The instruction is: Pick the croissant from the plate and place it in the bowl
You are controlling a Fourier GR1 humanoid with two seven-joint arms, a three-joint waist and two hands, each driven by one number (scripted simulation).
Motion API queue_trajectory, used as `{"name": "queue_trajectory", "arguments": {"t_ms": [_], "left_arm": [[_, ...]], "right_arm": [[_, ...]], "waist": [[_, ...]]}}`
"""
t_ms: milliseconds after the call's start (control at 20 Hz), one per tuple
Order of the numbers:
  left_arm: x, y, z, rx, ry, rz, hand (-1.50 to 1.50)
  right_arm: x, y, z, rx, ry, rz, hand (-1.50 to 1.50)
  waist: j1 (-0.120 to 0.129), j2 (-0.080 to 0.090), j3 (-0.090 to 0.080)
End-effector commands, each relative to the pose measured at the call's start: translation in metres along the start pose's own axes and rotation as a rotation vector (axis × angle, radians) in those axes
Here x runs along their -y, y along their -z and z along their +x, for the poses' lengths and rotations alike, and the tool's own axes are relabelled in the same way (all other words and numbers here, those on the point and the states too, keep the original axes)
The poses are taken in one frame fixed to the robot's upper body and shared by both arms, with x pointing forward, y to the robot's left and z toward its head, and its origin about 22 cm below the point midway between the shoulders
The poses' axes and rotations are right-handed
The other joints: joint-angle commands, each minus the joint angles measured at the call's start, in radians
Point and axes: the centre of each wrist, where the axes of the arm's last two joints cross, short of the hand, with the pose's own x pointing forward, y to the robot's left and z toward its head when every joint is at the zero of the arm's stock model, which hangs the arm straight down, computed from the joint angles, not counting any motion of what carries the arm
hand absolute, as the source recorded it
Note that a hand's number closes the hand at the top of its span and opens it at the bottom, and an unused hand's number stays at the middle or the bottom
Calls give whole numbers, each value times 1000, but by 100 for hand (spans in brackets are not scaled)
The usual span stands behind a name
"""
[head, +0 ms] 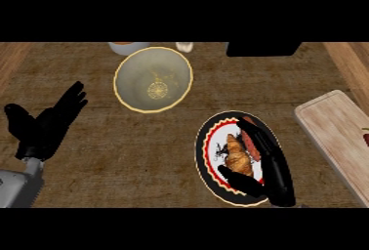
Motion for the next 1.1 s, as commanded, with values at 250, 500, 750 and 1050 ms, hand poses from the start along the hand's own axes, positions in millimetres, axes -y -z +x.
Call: {"name": "queue_trajectory", "arguments": {"t_ms": [250, 500, 750, 1050], "left_arm": [[-10, -5, -2, 3, -11, -12, 0], [-13, -3, 11, 7, 4, -27, 0], [-5, 7, 17, 14, -7, -54, 0], [5, 9, 10, 25, -19, -52, 0]], "right_arm": [[21, -4, 33, -147, -379, 33, -150], [14, 14, 77, -291, -526, 187, -150], [-1, 41, 137, -381, -636, 306, -150], [-33, 67, 162, -505, -717, 396, -150]], "waist": [[-2, -5, -6], [20, -3, -5], [33, 6, -2], [35, 11, 1]]}}
